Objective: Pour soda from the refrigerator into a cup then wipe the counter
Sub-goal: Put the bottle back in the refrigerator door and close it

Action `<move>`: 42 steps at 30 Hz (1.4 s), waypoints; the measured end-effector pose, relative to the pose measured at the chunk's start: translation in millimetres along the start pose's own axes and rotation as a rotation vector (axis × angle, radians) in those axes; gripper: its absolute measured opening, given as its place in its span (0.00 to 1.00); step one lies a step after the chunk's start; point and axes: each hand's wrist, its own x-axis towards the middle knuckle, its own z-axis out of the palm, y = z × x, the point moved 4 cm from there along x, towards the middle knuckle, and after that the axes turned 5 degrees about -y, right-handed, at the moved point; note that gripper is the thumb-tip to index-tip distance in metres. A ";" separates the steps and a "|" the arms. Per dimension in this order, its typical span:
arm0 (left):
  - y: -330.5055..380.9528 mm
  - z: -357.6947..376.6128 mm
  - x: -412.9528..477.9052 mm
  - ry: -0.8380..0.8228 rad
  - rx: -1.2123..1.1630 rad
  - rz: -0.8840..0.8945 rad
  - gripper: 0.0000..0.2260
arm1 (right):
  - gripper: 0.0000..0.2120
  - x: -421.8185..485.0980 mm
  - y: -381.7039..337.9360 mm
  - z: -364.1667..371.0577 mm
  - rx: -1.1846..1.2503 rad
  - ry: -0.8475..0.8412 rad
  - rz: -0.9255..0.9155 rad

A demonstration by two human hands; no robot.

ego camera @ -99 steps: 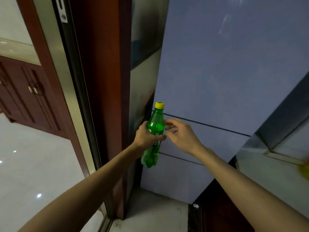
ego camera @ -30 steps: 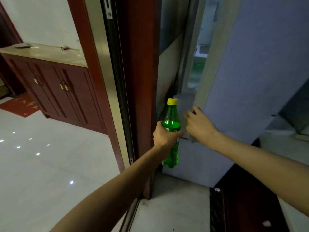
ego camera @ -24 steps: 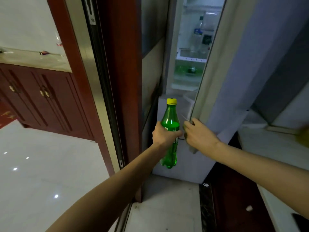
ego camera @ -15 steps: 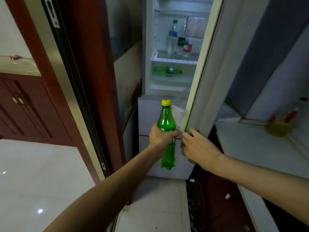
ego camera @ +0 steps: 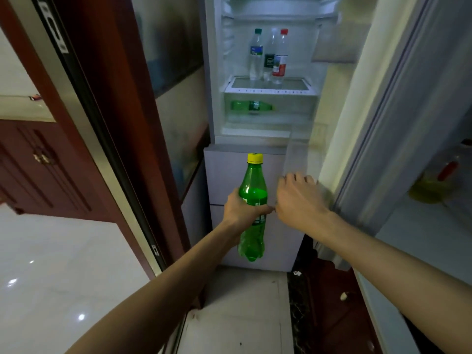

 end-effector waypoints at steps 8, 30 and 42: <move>41.2 15.9 20.8 0.012 -0.037 0.089 0.22 | 0.08 -27.7 27.7 18.0 -0.042 0.040 0.079; 159.2 110.3 75.2 -0.403 -0.550 0.339 0.25 | 0.19 -60.8 65.4 25.6 0.263 0.122 0.517; 148.4 161.0 71.7 -0.454 -0.324 0.361 0.30 | 0.26 -68.8 67.9 30.8 0.391 0.069 0.410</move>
